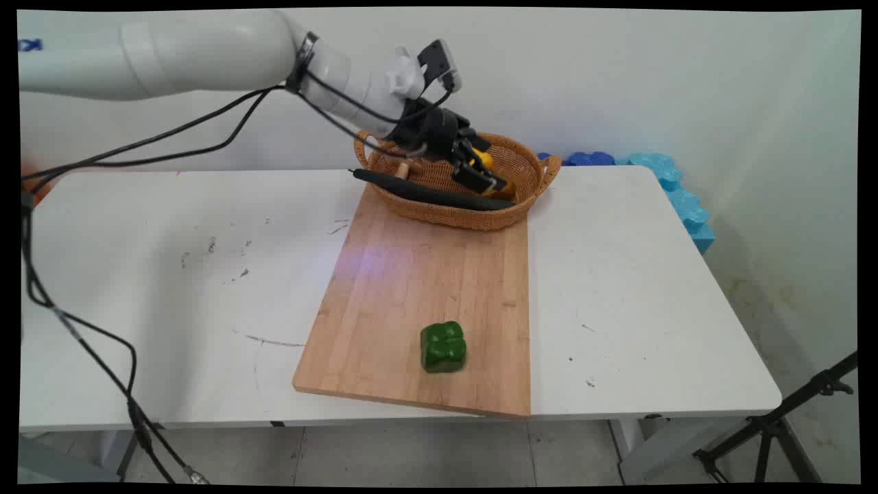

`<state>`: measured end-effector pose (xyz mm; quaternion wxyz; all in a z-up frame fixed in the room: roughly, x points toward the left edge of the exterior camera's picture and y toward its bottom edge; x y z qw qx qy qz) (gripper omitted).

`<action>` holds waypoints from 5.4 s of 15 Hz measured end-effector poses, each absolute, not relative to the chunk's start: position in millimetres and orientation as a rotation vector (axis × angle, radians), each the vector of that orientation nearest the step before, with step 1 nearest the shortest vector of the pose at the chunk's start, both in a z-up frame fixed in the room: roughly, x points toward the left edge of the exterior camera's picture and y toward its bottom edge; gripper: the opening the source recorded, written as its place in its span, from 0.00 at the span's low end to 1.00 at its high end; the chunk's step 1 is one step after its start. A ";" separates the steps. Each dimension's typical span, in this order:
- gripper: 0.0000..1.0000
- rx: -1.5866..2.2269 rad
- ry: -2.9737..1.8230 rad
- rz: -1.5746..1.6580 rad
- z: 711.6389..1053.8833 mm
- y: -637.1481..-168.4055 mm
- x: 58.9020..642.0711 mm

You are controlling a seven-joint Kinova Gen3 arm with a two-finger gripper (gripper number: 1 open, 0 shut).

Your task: Pick up the potato from the vegetable basket, then place the picked object on the cutting board

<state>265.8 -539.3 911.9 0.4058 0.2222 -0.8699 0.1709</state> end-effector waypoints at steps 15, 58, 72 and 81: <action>1.00 0.524 -2.386 0.479 854.7 -644.9 243.5; 0.00 0.456 -2.426 0.588 916.3 -585.4 249.1; 0.00 0.512 -2.462 0.412 947.2 -446.1 313.6; 0.00 0.582 -2.484 0.230 911.7 -364.8 340.6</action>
